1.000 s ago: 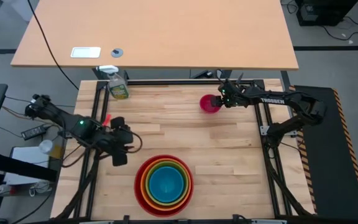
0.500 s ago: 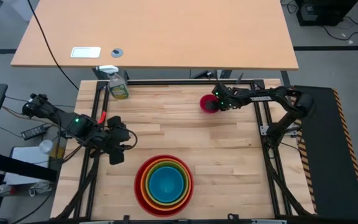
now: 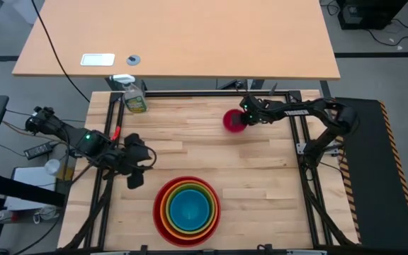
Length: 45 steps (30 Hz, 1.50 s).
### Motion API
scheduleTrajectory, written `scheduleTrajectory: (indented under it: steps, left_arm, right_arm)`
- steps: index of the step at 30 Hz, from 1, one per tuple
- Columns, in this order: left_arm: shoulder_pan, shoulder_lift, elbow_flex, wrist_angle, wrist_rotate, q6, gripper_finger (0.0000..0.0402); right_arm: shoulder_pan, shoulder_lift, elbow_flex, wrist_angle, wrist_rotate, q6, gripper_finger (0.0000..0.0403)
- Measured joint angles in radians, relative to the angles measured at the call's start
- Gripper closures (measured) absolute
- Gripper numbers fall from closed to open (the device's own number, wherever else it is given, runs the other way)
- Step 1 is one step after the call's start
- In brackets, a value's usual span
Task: Nest bowls inside each other
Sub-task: Stack the pink bowl into the blue bowl
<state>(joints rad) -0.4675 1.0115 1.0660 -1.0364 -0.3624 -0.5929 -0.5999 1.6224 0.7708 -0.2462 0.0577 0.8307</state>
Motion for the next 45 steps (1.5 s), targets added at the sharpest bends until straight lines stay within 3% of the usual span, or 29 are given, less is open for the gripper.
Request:
scheduleTrajectory:
  steps: [12,20,27,35,45]
  left_arm:
    - [0.007,0.003,0.0,0.042,-0.037,-0.061,0.023]
    - [0.087,0.021,0.001,0.046,0.016,-0.077,0.023]
    - [0.174,0.039,0.001,0.07,0.078,-0.068,0.023]
    - [0.225,0.046,0.0,0.115,0.093,-0.075,0.023]
    - [0.234,0.051,0.0,0.129,0.092,-0.169,0.023]
  right_arm:
    - [0.061,-0.112,-0.006,-0.06,-0.074,-0.035,0.0372]
    - [0.196,-0.202,-0.006,-0.041,-0.119,0.025,0.0372]
    - [0.36,-0.288,0.017,-0.06,-0.077,0.116,0.0372]
    - [0.581,-0.222,0.268,-0.224,0.069,0.114,0.0371]
    - [0.721,0.063,0.678,-0.356,0.125,0.0,0.0371]
